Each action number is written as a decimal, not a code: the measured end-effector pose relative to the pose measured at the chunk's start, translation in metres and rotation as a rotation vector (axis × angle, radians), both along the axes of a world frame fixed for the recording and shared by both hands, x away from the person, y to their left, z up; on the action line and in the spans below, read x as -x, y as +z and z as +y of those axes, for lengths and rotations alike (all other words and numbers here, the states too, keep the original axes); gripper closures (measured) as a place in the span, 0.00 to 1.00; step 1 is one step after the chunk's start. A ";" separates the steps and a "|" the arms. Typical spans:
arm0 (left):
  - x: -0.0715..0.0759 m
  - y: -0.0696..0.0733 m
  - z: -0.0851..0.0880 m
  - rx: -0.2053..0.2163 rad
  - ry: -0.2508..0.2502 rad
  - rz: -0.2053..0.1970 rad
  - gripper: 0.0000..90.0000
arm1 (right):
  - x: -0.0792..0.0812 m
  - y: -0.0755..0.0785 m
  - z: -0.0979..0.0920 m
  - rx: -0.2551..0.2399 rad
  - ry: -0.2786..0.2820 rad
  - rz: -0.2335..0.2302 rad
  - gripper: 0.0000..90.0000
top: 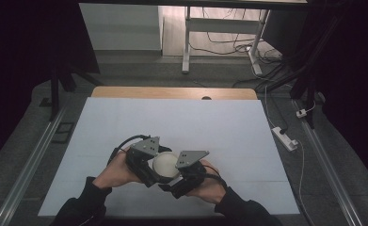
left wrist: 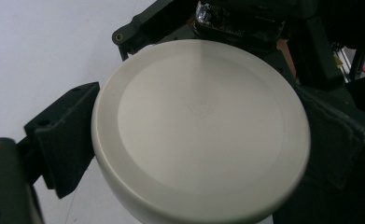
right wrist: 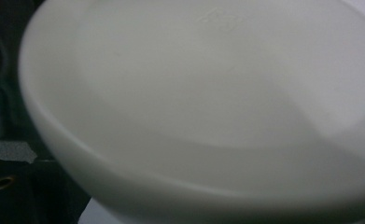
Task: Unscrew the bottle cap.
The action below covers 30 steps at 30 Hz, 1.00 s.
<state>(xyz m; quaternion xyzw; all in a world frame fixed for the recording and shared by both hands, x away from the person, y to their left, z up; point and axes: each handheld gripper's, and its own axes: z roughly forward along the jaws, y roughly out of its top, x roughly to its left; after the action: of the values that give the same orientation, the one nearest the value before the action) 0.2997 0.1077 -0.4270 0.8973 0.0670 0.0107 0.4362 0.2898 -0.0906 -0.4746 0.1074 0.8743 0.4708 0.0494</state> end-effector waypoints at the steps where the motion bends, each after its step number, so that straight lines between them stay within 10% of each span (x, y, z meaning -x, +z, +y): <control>1: 0.000 0.000 0.000 0.004 0.005 -0.001 0.08 | 0.000 0.000 0.000 0.001 -0.005 0.001 0.08; 14: -0.003 -0.005 -0.012 0.000 0.243 0.026 0.09 | -0.010 -0.003 -0.002 0.038 -0.151 0.007 0.08; 30: 0.001 0.003 -0.012 0.000 0.301 0.003 0.09 | -0.012 -0.007 -0.001 0.052 -0.174 0.013 0.08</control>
<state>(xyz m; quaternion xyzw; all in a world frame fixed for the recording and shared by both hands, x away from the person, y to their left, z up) 0.2990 0.0955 -0.4242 0.8771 0.2014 0.0744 0.4297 0.3018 -0.0917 -0.4815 0.1846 0.8740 0.4410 0.0870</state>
